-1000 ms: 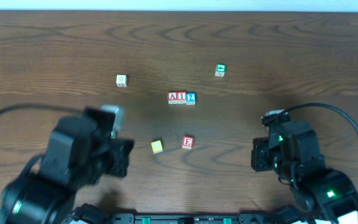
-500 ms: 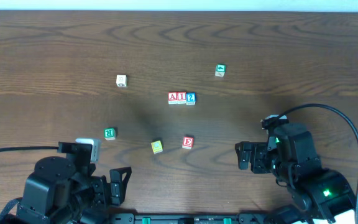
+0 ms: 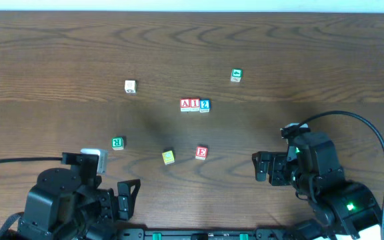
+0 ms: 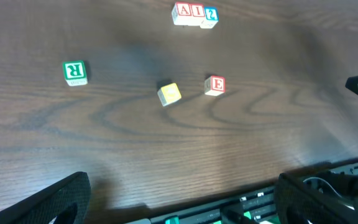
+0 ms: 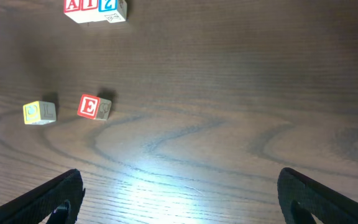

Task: Spell out Ai2

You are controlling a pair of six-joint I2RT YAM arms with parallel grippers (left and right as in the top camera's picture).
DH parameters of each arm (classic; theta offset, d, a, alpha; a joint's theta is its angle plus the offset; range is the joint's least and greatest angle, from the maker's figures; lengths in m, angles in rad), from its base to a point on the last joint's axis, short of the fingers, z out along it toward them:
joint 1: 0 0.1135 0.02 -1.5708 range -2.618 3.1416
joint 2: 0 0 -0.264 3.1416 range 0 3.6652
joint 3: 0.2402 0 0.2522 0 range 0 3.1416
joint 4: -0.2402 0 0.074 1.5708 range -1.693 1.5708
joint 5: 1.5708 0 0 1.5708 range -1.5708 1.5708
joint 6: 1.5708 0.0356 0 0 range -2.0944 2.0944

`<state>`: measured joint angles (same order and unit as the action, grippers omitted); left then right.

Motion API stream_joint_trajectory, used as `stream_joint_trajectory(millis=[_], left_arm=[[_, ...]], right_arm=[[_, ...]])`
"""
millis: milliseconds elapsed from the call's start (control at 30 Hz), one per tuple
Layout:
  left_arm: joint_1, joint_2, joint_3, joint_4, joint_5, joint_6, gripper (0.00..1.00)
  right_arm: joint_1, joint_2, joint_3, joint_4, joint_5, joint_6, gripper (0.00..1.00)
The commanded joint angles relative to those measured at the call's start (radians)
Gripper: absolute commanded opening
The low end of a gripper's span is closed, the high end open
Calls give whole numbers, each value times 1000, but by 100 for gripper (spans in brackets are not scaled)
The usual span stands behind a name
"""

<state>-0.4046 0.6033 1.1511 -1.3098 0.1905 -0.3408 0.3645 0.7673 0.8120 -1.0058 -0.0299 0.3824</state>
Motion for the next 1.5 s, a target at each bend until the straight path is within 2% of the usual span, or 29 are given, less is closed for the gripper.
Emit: stream_joint_trajectory(millis=[0,33,133,233,400,633,867,1100,1467], left_arm=[[40,-40,-6,7,-77,-3,96],[67,-60,-13,32,-105,7,95],[161,-150,-99,197,-68,216,95],[215,-241,-239,332,-40,353,95],[229,-386,-509,449,-42,445,95],[229,-489,-767,589,-44,449,95],[229,-546,-905,672,-44,450,95],[229,-580,-994,708,-44,450,95],[229,-599,-995,709,-68,450,95]], right_arm=[[9,-3,-3,-1,-4,10,99],[9,-3,-3,-1,-4,10,99],[9,-3,-3,-1,-4,10,99],[9,-3,-3,-1,-4,10,99],[9,-3,-3,-1,-4,10,99],[9,-3,-3,-1,-4,10,99],[9,-3,-3,-1,-4,10,99],[9,-3,-3,-1,-4,10,99],[9,-3,-3,-1,-4,10,99]])
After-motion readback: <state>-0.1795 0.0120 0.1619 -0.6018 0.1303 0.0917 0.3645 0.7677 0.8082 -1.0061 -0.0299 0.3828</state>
